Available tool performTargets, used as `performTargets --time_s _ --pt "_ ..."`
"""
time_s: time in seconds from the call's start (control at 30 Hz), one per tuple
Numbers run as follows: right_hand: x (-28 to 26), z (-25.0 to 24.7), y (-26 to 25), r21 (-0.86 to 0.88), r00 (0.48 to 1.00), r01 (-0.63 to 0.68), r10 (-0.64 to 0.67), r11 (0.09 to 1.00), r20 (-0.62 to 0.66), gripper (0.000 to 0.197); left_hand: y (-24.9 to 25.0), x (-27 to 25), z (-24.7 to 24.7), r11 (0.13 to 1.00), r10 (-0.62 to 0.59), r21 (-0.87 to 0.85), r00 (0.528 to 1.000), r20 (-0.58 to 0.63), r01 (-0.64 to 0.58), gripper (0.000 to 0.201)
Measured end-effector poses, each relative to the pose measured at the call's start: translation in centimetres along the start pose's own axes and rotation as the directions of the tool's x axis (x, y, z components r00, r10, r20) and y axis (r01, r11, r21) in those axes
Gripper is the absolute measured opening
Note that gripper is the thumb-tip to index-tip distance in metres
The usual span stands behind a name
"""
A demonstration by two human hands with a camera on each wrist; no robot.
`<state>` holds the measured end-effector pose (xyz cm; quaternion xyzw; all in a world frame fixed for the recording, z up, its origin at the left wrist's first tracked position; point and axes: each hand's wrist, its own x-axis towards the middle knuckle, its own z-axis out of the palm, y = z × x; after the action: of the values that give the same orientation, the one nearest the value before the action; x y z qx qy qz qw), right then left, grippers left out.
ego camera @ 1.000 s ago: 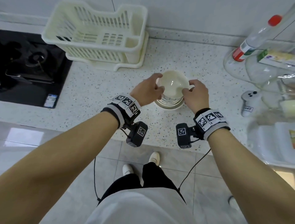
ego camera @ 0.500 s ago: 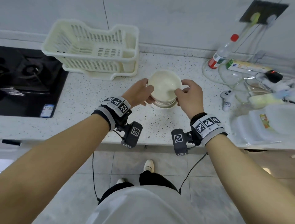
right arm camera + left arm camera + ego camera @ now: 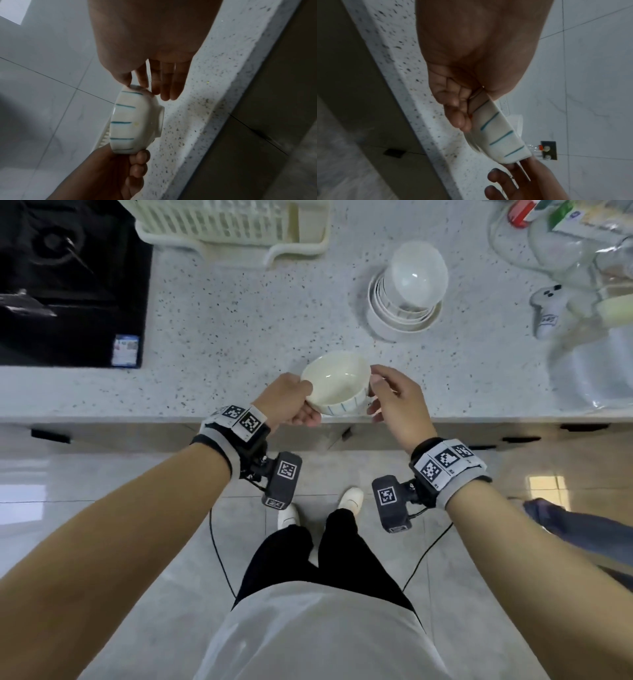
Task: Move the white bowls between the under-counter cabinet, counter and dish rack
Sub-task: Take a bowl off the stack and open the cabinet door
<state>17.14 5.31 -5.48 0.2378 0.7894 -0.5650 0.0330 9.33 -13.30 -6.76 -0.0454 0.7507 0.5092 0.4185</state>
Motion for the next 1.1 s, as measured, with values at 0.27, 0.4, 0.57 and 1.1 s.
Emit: performTargets --time_s 0.27,0.4,0.57,1.1 --pt "-1.7 0.5 3.8 -0.026 0.999 -0.021 0.022 0.999 0.028 0.031 -2.7 0.3 0.8 0.999 -0.001 -0.052 1.000 0.005 0.001 0.046" --pt "-1.7 -0.3 5.5 -0.055 0.998 -0.049 0.052 0.997 0.041 0.028 -2.7 1.4 1.3 0.994 0.031 -0.103 0.994 -0.109 -0.042 0.050" --pt "-1.3 -1.2 8.0 -0.122 0.997 -0.068 0.070 0.990 0.013 0.027 -1.5 3.9 2.4 0.999 0.051 0.014 0.967 -0.248 -0.049 0.043" --pt "0.9 2.2 15.6 -0.181 0.977 -0.204 0.212 0.962 0.027 0.021 -5.7 5.3 3.8 0.961 0.266 0.173 0.882 -0.389 -0.214 0.029"
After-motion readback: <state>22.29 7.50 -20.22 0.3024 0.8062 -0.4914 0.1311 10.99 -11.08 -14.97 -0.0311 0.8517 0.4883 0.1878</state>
